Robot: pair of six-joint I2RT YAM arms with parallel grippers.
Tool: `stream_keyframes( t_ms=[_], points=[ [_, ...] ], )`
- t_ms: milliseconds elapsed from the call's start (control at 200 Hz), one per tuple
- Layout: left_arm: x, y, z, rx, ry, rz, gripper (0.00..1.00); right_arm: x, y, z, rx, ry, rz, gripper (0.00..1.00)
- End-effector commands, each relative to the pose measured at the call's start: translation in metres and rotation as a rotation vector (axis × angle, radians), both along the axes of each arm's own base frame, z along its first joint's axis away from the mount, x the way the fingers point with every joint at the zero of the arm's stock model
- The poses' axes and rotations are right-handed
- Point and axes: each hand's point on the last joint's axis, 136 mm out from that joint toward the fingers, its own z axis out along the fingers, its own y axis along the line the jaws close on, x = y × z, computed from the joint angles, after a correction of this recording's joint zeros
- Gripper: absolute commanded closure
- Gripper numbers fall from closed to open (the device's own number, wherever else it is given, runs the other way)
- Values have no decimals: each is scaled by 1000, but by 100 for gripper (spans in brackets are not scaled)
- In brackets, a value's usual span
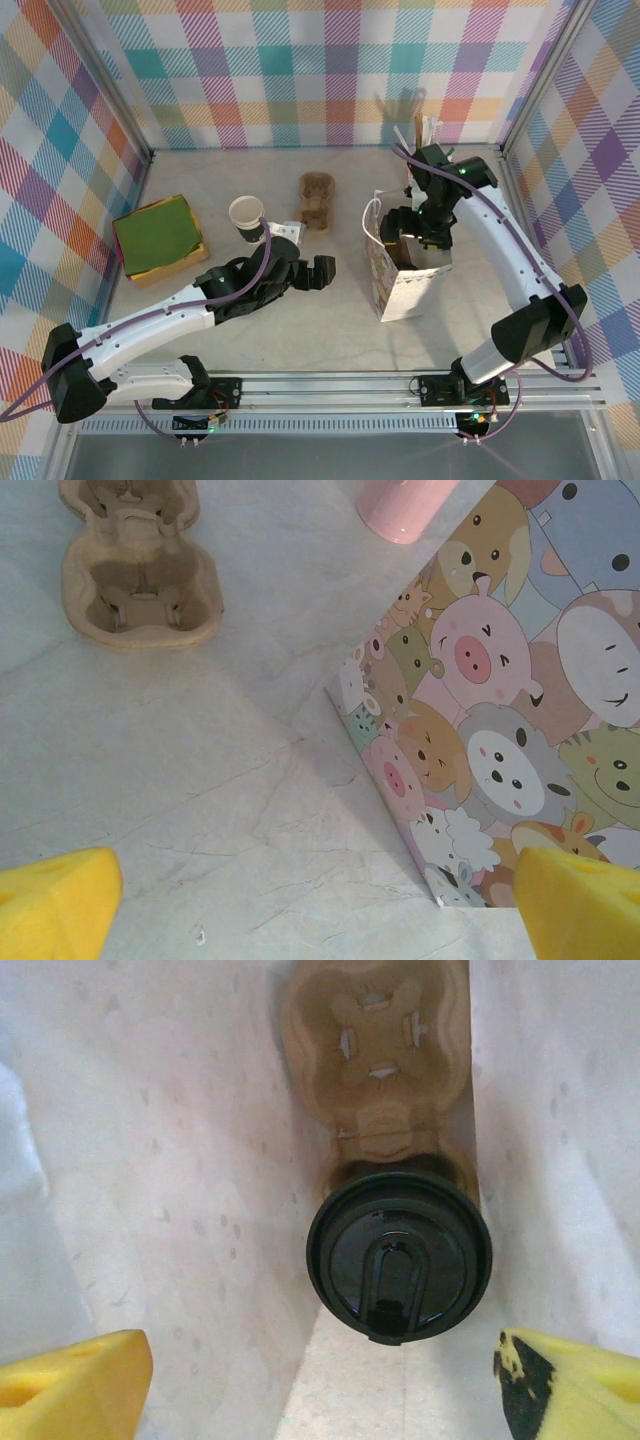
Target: Pack the takeout coffee
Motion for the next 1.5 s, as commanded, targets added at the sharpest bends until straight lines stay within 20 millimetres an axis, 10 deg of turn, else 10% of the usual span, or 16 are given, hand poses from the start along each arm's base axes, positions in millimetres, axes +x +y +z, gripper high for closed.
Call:
stream_keyframes(
  t_ms=[0, 720, 1005, 1265, 1495],
  points=[
    [4, 4, 20, -14, -37, 15, 0, -2, -6, 21, 15, -65, -8, 13],
    [9, 11, 37, 22, -71, 39, 0, 3, -39, 139, 46, -597, -82, 7],
    [15, 27, 49, 71, -118, 97, 0, 12, -56, 142, 1, -753, -139, 1],
    [28, 67, 63, 187, -135, 210, 0, 20, -54, 145, 38, -830, -165, 1],
    [42, 129, 71, 236, -60, 373, 0, 44, -5, 159, 227, -850, -34, 1]
  ],
)
